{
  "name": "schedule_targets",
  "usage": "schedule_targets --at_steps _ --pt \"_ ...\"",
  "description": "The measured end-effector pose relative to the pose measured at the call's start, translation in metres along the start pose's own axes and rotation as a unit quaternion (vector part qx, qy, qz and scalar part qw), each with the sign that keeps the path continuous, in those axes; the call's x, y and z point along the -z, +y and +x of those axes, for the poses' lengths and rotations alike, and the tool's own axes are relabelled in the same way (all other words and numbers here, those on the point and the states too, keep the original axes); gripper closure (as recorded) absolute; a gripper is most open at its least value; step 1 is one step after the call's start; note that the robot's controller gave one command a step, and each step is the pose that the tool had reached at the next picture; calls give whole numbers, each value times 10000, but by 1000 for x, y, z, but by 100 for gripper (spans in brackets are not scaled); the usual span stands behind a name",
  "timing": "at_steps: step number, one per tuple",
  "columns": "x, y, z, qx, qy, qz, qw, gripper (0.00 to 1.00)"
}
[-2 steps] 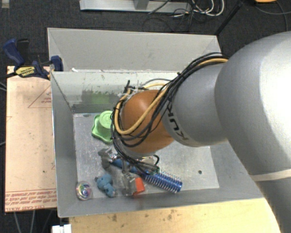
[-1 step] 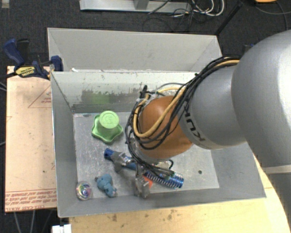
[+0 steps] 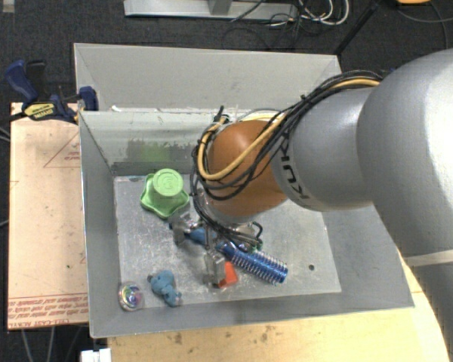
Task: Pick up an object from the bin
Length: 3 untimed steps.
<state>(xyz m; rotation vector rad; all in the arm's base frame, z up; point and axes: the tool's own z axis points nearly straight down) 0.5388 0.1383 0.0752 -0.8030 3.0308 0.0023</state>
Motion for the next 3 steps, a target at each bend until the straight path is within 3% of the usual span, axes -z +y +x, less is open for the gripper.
schedule_targets --at_steps 1,2,3 --pt "8 -65 14 -305 16 15 9995 0" --pt "40 -92 11 -623 2 9 9981 0" --pt "16 -110 -35 -1424 9 0 9898 0"
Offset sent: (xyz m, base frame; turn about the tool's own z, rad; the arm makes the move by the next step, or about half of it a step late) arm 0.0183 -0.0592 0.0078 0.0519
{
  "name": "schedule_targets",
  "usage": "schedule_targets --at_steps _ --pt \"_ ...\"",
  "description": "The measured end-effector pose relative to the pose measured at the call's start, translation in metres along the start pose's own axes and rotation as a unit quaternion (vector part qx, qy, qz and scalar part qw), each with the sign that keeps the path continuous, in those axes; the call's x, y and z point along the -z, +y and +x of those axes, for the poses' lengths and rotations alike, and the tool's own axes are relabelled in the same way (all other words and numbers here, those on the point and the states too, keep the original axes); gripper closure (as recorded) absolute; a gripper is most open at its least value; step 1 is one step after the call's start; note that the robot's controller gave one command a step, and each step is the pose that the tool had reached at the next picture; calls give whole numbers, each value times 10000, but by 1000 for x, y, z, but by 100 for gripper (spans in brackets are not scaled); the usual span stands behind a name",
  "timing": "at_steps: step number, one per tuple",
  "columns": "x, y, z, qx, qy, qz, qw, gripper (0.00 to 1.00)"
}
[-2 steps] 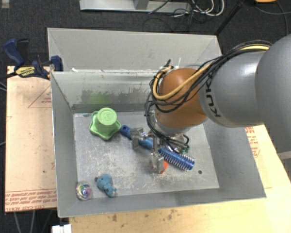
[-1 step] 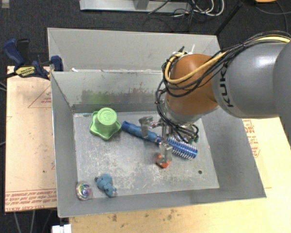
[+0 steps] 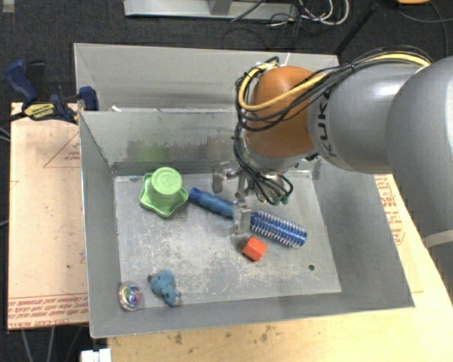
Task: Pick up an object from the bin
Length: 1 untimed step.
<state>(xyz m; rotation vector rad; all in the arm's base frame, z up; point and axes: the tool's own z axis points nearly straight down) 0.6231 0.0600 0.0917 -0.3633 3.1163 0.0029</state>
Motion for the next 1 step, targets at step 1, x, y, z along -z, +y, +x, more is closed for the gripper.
schedule_targets --at_steps 1 --pt "0 0 1 -8 10 0 10000 100"
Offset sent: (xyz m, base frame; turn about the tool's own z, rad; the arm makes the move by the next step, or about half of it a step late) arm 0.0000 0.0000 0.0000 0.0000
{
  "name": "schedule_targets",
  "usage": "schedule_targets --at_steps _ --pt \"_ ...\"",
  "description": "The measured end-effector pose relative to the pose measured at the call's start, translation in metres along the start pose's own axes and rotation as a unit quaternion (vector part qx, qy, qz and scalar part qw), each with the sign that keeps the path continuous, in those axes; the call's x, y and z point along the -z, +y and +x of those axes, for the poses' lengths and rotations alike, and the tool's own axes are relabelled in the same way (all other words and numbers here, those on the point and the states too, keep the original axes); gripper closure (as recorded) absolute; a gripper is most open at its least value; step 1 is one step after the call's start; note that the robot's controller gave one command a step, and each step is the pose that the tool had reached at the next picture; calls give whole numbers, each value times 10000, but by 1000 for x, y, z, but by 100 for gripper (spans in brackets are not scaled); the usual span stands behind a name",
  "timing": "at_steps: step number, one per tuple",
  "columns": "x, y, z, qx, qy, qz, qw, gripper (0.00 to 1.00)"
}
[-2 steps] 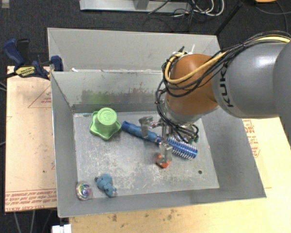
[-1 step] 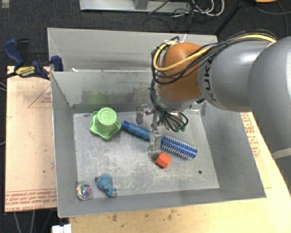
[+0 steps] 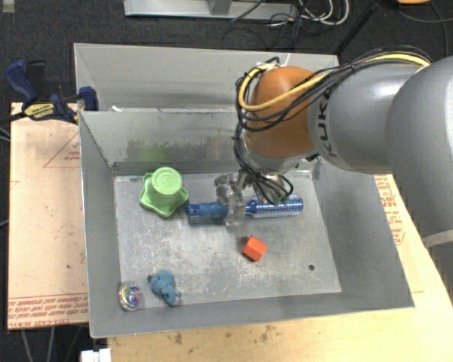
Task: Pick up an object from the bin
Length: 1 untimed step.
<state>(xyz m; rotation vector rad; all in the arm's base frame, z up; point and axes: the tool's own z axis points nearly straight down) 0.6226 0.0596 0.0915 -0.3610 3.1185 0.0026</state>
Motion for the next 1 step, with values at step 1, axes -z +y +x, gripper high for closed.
schedule_targets --at_steps 1 --pt "65 41 8 188 -28 -5 9998 100"
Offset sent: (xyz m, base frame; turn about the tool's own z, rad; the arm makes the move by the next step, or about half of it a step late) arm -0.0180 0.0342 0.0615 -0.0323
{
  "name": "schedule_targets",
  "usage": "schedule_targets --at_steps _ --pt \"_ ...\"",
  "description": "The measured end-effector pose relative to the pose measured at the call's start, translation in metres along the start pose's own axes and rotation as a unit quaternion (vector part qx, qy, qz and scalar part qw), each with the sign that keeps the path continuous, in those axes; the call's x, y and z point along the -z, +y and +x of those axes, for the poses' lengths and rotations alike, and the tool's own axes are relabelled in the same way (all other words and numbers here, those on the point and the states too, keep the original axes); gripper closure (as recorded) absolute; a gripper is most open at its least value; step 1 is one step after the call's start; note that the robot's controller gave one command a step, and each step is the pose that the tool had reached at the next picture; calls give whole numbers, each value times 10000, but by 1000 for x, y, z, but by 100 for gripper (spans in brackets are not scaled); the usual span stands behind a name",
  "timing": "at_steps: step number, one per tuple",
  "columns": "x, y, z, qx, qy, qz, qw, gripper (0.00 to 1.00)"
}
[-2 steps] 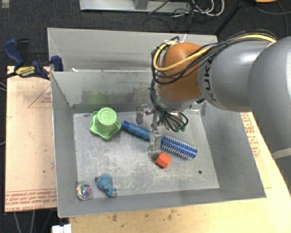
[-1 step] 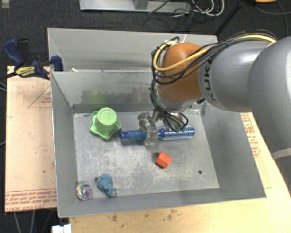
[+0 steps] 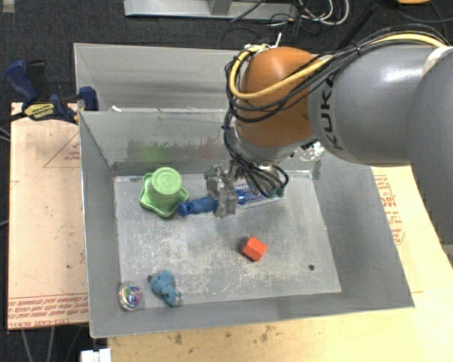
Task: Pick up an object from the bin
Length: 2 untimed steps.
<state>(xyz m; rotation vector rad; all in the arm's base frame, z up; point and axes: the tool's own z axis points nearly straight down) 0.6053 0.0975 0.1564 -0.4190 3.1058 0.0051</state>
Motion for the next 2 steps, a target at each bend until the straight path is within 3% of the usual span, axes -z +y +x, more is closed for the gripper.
schedule_targets --at_steps 1,2 --pt "93 -13 43 -108 -1 15 9999 100" --pt "91 27 14 643 20 0 9979 100"
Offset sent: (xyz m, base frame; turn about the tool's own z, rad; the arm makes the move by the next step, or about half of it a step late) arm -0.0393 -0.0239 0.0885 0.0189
